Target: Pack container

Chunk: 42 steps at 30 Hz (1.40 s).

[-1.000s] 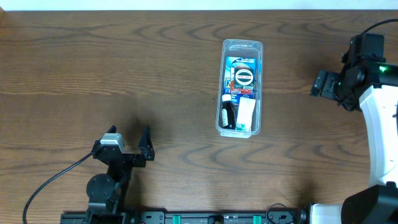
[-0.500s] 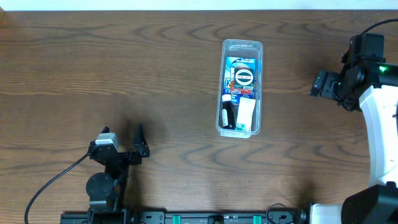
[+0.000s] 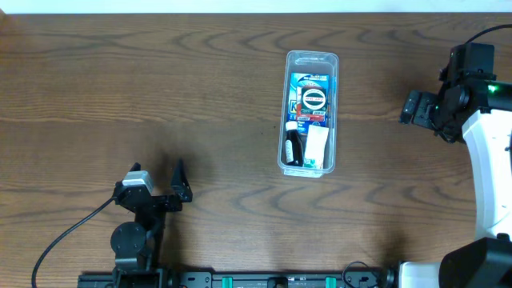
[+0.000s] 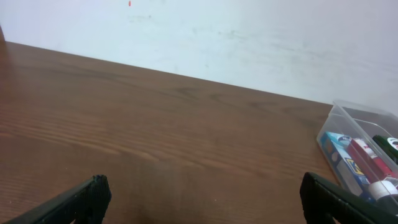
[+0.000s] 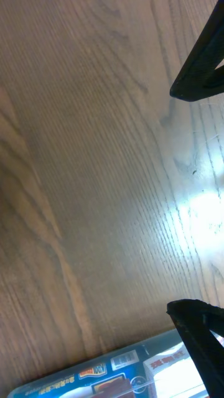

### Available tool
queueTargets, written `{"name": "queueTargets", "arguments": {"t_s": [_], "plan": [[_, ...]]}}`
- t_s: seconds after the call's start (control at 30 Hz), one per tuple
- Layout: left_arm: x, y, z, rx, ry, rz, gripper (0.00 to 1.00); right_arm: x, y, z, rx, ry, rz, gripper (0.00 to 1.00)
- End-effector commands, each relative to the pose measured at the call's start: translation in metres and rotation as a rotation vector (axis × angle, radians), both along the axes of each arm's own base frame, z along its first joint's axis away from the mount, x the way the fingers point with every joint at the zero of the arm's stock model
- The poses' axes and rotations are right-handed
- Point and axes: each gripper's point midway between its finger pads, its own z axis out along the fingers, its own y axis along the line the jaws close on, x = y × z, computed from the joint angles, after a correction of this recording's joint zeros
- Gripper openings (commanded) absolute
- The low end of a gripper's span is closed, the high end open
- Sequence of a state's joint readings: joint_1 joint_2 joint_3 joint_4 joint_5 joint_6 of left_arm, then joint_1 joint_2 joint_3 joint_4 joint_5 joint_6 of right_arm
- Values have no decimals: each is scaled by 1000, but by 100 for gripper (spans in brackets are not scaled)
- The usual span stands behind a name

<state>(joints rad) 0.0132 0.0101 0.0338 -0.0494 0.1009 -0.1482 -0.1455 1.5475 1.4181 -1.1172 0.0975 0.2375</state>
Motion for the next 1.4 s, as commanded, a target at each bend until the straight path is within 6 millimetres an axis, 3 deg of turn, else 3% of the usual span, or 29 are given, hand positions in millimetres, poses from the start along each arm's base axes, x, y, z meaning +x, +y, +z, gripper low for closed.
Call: {"name": "queueTargets", "arguments": {"t_s": [0.0, 1.0, 1.17, 1.37], "plan": [[0, 1, -16, 19, 34, -1, 98, 1, -2, 0, 4, -3, -16, 99], [0, 1, -15, 19, 34, -1, 98, 0, -1, 4, 2, -13, -15, 99], [0, 1, -15, 19, 34, -1, 98, -5, 4, 29, -8, -91, -2, 99], [0, 1, -15, 19, 34, -1, 98, -23, 22, 86, -44, -275, 58, 99]]}}
